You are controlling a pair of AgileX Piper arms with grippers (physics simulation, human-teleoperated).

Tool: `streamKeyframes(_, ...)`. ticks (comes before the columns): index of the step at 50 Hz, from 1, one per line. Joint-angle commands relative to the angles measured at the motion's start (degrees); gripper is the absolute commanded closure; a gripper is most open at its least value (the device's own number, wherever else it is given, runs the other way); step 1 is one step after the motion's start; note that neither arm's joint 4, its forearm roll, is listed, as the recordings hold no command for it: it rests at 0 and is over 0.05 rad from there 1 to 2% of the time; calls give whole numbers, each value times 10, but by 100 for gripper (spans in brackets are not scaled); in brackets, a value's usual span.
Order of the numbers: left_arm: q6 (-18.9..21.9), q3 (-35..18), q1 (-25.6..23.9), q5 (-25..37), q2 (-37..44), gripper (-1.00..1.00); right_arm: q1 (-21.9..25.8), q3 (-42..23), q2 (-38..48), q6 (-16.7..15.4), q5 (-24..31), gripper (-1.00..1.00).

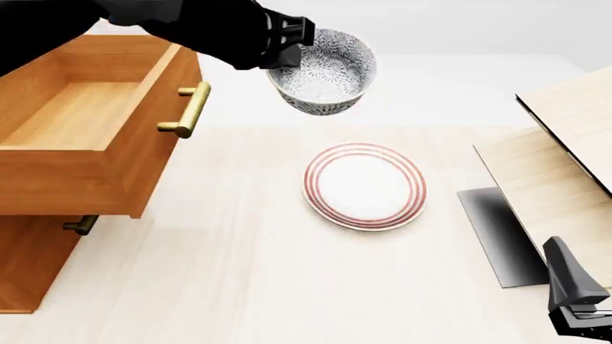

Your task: Open the top drawer of the cabinet and put the bowl in it.

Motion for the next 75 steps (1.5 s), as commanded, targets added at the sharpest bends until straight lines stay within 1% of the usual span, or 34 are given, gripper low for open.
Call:
streamKeyframes(1, 27, -77, 30, 42, 29, 100, 0, 1, -1, 0, 0, -100)
streamKeyframes(5, 21, -87, 31, 45, 34, 100, 0, 1, -1, 0, 0, -100)
streamKeyframes(9, 24, -93, 41, 50, 37, 100, 0, 1, -1, 0, 0, -100)
streamKeyframes(23, 36, -139, 93, 89, 26, 100, 0, 1, -1, 0, 0, -100)
streamKeyframes(24, 31, -138, 99, 87, 21, 100, 0, 1, -1, 0, 0, -100)
streamKeyframes(33, 33, -143, 136, 105, 0, 100, 0, 1, -1, 0, 0, -100)
streamKeyframes(35, 38, -141, 142, 108, -3, 100, 0, 1, -1, 0, 0, -100)
streamKeyframes(37, 32, -137, 146, 107, -9, 100, 0, 1, -1, 0, 0, -100)
streamKeyframes(38, 37, -136, 152, 109, -10, 100, 0, 1, -1, 0, 0, -100)
streamKeyframes(41, 34, -122, 160, 106, -18, 100, 0, 1, -1, 0, 0, -100)
streamKeyframes(50, 32, -106, 185, 107, -36, 100, 0, 1, -1, 0, 0, -100)
streamKeyframes(59, 17, -94, 212, 109, -60, 100, 0, 1, -1, 0, 0, -100)
streamKeyframes(60, 9, -90, 218, 105, -66, 100, 0, 1, -1, 0, 0, -100)
streamKeyframes(63, 11, -87, 230, 109, -73, 100, 0, 1, -1, 0, 0, -100)
streamKeyframes(68, 0, -60, 243, 97, -88, 100, 0, 1, -1, 0, 0, -100)
streamKeyframes(69, -6, -45, 255, 89, -96, 100, 0, 1, -1, 0, 0, -100)
streamKeyframes(70, -6, -40, 257, 88, -98, 100, 0, 1, -1, 0, 0, -100)
streamKeyframes(71, -15, -30, 260, 83, -102, 100, 0, 1, -1, 0, 0, -100)
streamKeyframes(75, -25, -10, 276, 73, -116, 100, 0, 1, -1, 0, 0, -100)
